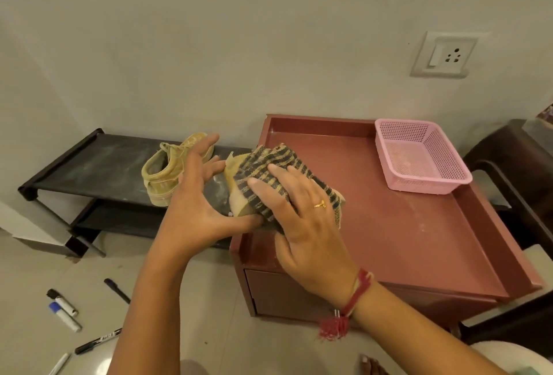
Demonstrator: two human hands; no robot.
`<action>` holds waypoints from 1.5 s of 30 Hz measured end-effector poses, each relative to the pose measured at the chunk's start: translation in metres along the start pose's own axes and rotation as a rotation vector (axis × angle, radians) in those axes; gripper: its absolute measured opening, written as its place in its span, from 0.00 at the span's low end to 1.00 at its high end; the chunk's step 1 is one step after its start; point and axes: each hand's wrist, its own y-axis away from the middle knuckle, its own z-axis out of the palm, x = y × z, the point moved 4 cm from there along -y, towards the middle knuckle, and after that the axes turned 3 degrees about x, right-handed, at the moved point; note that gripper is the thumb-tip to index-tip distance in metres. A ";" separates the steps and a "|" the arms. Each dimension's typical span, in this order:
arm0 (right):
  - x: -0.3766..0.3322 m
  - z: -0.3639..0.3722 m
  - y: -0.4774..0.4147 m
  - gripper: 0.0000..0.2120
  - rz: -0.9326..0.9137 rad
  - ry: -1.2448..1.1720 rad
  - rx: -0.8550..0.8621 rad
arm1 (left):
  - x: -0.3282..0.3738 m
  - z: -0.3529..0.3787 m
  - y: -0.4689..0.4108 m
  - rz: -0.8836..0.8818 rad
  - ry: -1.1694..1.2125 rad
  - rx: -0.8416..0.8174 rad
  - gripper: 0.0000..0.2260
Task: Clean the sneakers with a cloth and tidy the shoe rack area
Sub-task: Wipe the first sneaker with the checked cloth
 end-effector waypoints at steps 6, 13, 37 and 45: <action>0.045 0.018 0.021 0.37 0.142 0.019 0.006 | -0.011 -0.006 0.004 -0.033 -0.007 -0.011 0.52; 0.101 0.016 0.035 0.28 0.398 -0.139 0.052 | -0.016 -0.007 0.004 -0.057 -0.005 -0.065 0.51; 0.002 0.011 0.009 0.35 0.030 0.196 -0.239 | -0.019 -0.003 0.002 -0.080 -0.153 -0.196 0.55; 0.078 0.018 0.036 0.36 0.240 0.167 -0.085 | -0.027 -0.001 0.004 -0.141 -0.230 -0.237 0.54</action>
